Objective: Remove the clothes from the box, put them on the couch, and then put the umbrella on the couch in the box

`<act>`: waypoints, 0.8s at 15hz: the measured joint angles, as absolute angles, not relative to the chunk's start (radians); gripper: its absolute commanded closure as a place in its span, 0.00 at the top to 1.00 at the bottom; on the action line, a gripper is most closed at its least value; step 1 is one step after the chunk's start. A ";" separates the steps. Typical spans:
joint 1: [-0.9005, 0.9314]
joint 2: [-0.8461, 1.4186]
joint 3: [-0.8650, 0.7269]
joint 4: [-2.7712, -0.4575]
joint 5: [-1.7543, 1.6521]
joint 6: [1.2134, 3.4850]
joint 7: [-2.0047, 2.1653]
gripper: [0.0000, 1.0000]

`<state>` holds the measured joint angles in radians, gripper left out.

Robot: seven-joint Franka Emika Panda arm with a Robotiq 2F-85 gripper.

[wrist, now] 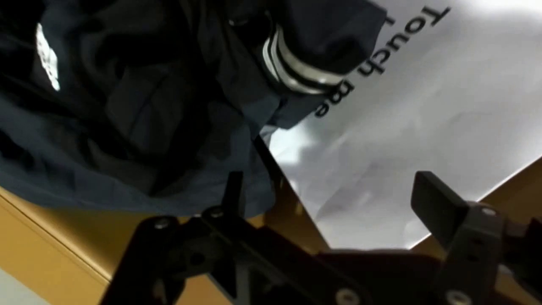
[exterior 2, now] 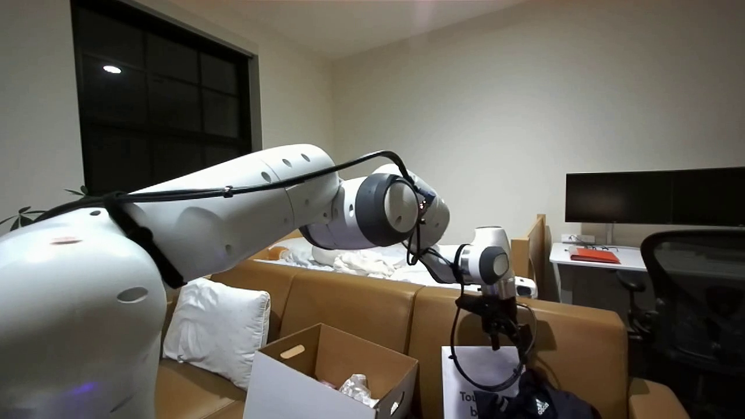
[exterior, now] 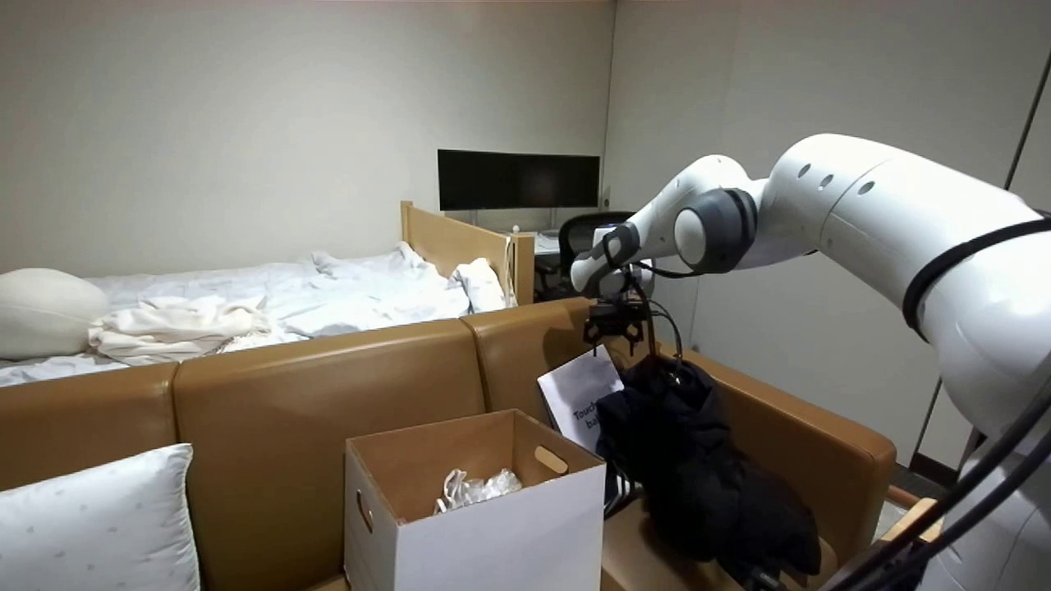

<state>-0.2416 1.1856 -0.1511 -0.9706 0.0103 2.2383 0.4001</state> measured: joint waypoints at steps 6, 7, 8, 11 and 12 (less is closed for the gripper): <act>-0.355 1.127 -0.076 -0.928 0.161 2.365 0.402 1.00; -0.363 1.121 -0.061 -0.932 0.187 2.368 0.406 1.00; -0.364 1.119 -0.051 -0.945 0.204 2.366 0.415 1.00; -0.352 1.118 -0.040 -1.048 0.223 2.347 0.479 1.00; -0.346 1.116 -0.040 -1.091 0.225 2.346 0.507 1.00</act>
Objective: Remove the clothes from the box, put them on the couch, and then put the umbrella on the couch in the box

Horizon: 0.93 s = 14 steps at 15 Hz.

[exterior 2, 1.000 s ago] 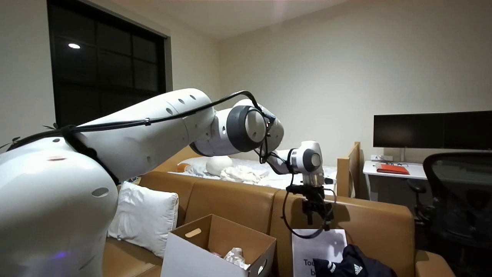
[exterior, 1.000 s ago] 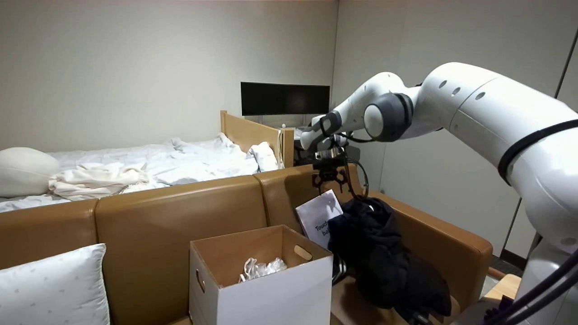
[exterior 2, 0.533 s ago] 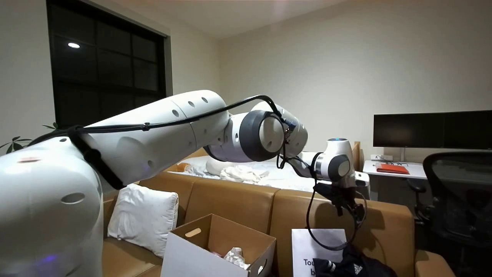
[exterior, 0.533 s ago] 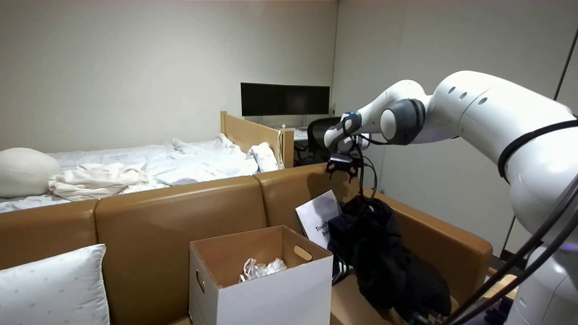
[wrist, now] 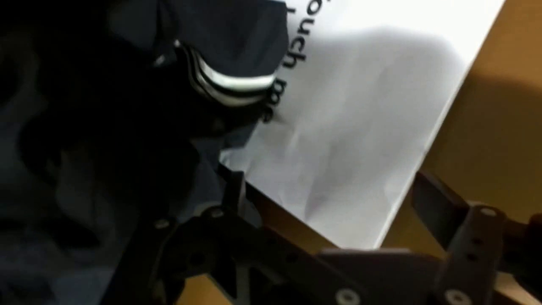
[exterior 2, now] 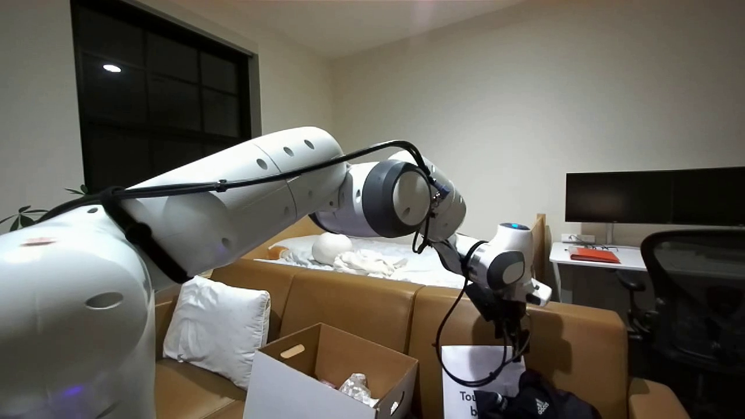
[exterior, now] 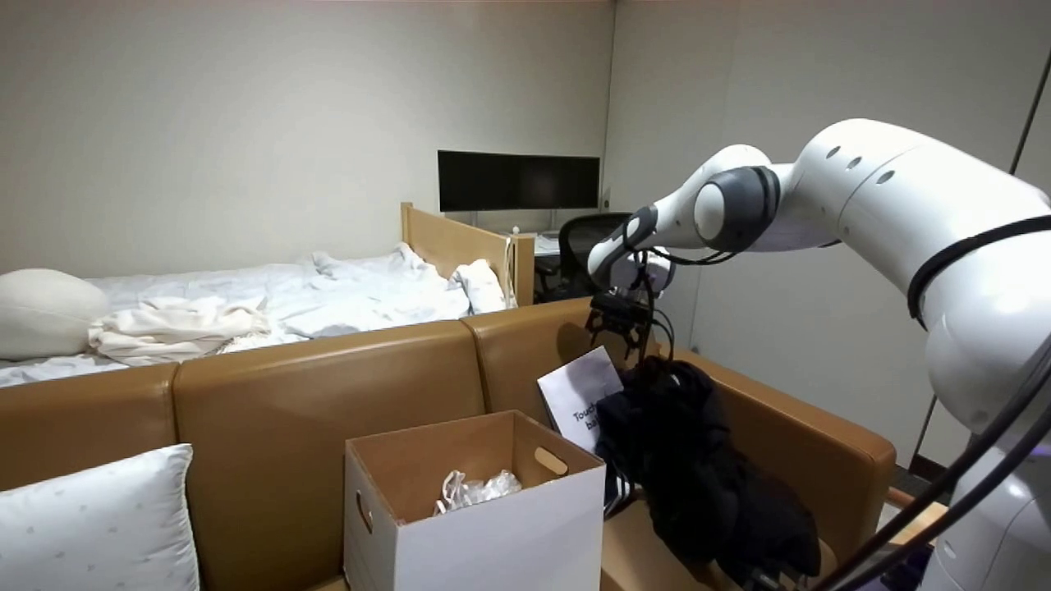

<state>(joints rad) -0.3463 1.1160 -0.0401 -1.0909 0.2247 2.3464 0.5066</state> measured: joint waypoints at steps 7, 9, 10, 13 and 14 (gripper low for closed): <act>-0.355 1.031 0.045 -1.400 0.428 2.544 0.561 1.00; -0.355 1.000 0.076 -1.479 0.529 2.642 0.519 1.00; -0.355 0.990 0.089 -1.509 0.564 2.680 0.496 1.00; -0.355 0.986 0.120 -1.555 0.640 2.742 0.425 1.00; -0.354 0.987 0.128 -1.560 0.655 2.747 0.404 1.00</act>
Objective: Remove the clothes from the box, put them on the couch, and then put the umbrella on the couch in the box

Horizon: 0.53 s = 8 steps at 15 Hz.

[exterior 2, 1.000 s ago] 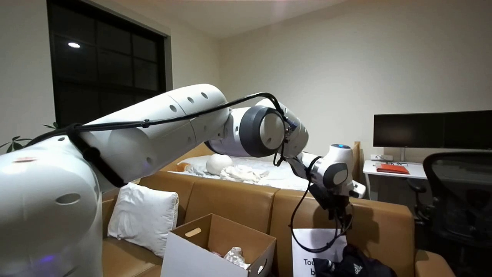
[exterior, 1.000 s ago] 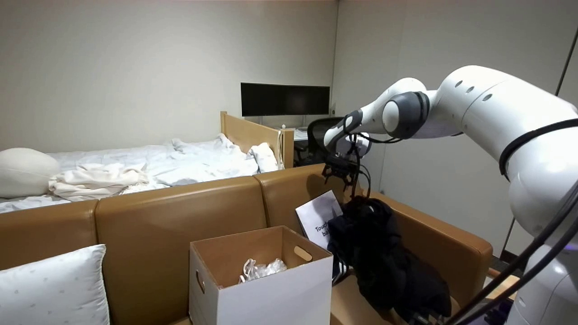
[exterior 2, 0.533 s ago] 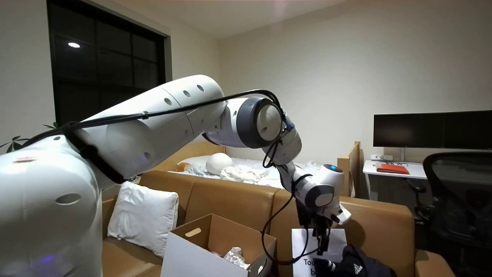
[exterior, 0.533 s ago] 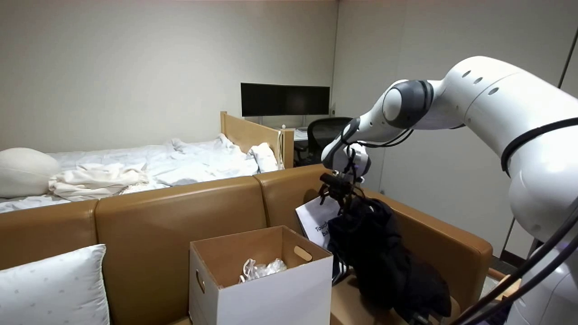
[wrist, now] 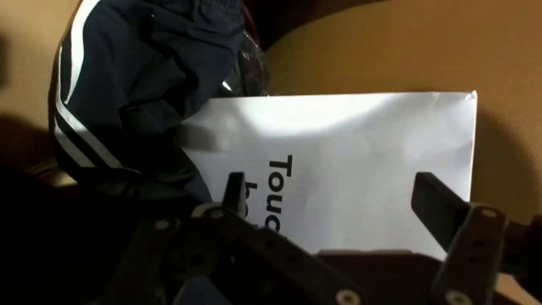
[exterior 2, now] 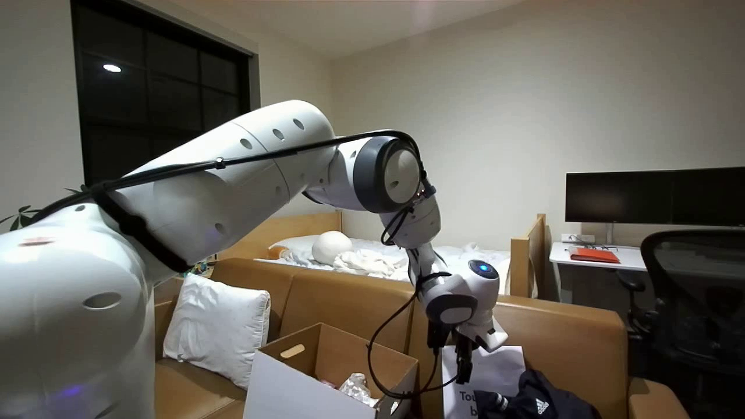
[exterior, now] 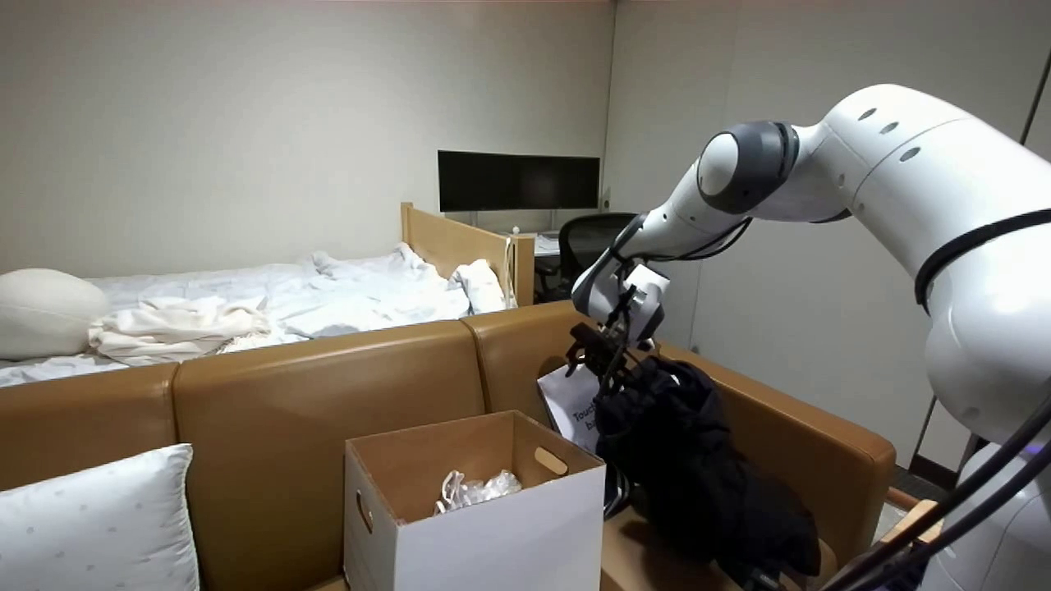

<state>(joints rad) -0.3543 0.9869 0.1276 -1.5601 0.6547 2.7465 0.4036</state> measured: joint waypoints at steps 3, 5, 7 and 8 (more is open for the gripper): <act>-0.351 0.987 0.145 -1.558 0.678 2.737 0.357 1.00; -0.344 0.983 0.138 -1.553 0.674 2.665 0.355 1.00; -0.320 0.973 0.095 -1.542 0.646 2.554 0.355 1.00; -0.305 0.970 0.069 -1.531 0.628 2.525 0.355 1.00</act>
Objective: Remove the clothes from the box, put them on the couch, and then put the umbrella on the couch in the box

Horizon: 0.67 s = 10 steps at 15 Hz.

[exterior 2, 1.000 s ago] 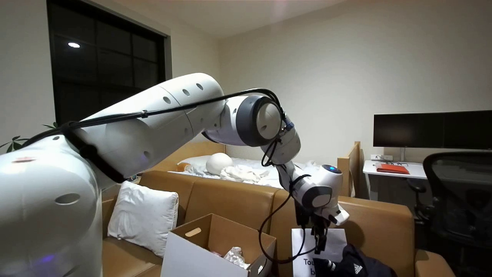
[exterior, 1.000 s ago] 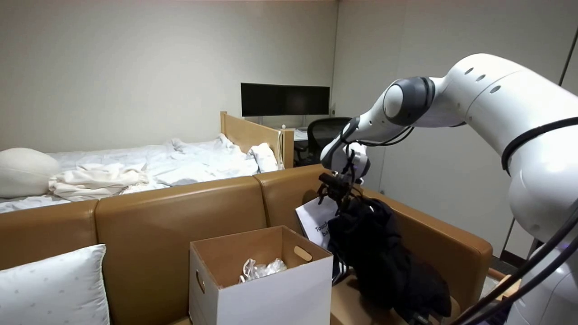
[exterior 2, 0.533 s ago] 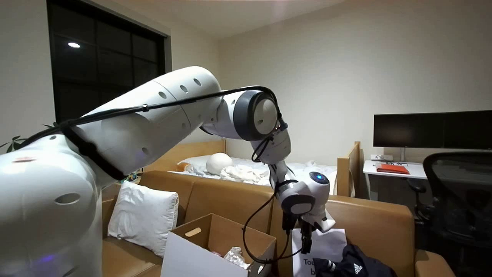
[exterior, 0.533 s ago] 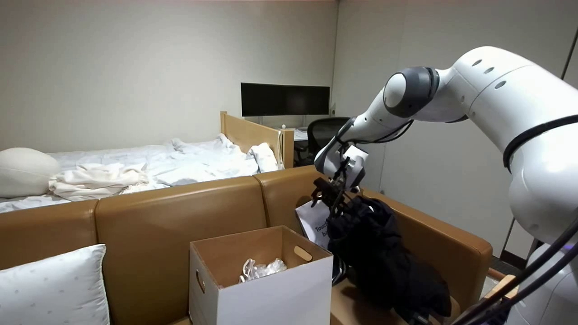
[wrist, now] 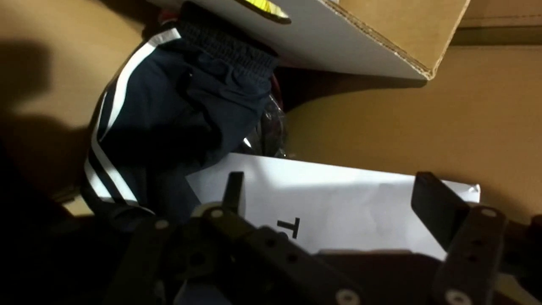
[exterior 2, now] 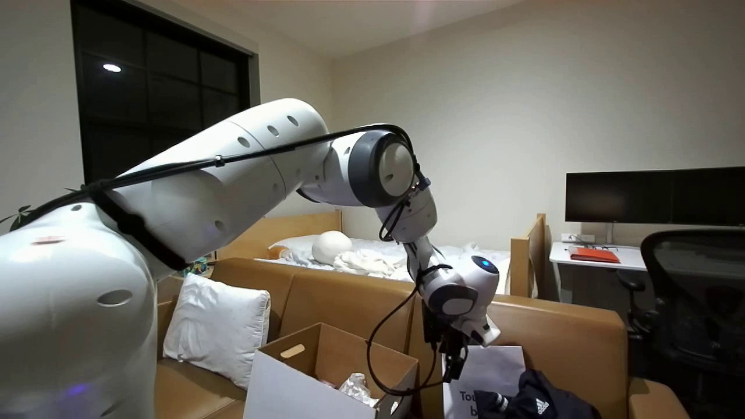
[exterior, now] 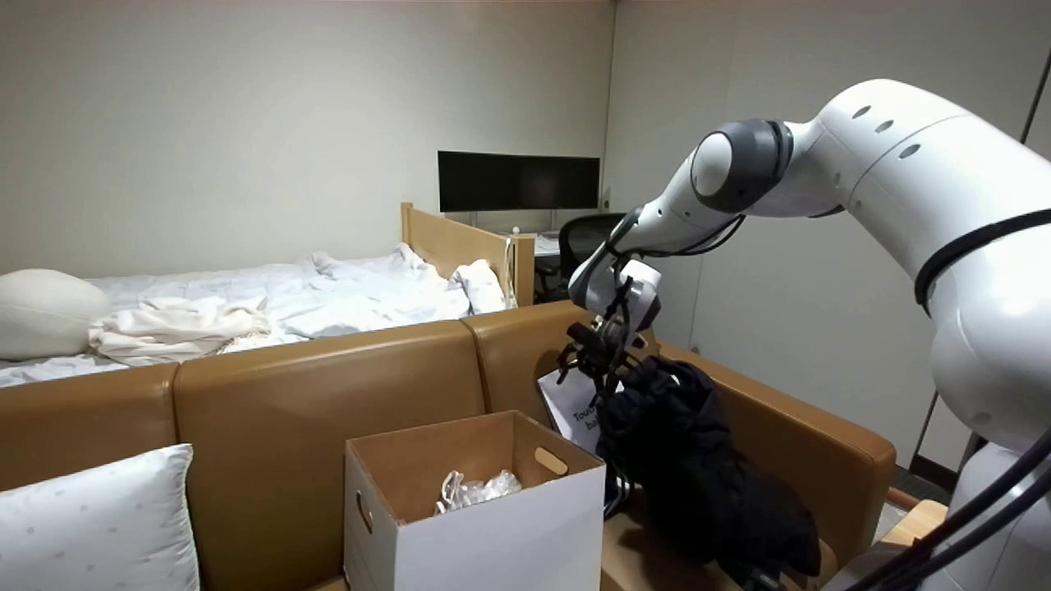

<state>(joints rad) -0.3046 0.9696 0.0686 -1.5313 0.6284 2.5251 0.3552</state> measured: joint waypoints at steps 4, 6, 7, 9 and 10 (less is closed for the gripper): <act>-0.285 0.976 0.004 -1.431 0.613 2.514 0.355 1.00; -0.301 0.992 0.001 -1.369 0.615 2.519 0.355 1.00; -0.308 1.005 0.001 -1.343 0.615 2.521 0.355 1.00; -0.313 1.040 -0.005 -1.297 0.615 2.525 0.357 1.00; -0.312 1.063 -0.010 -1.277 0.615 2.525 0.358 1.00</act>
<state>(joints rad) -0.3122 1.0627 -0.0098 -1.2774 0.6149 2.5253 0.3584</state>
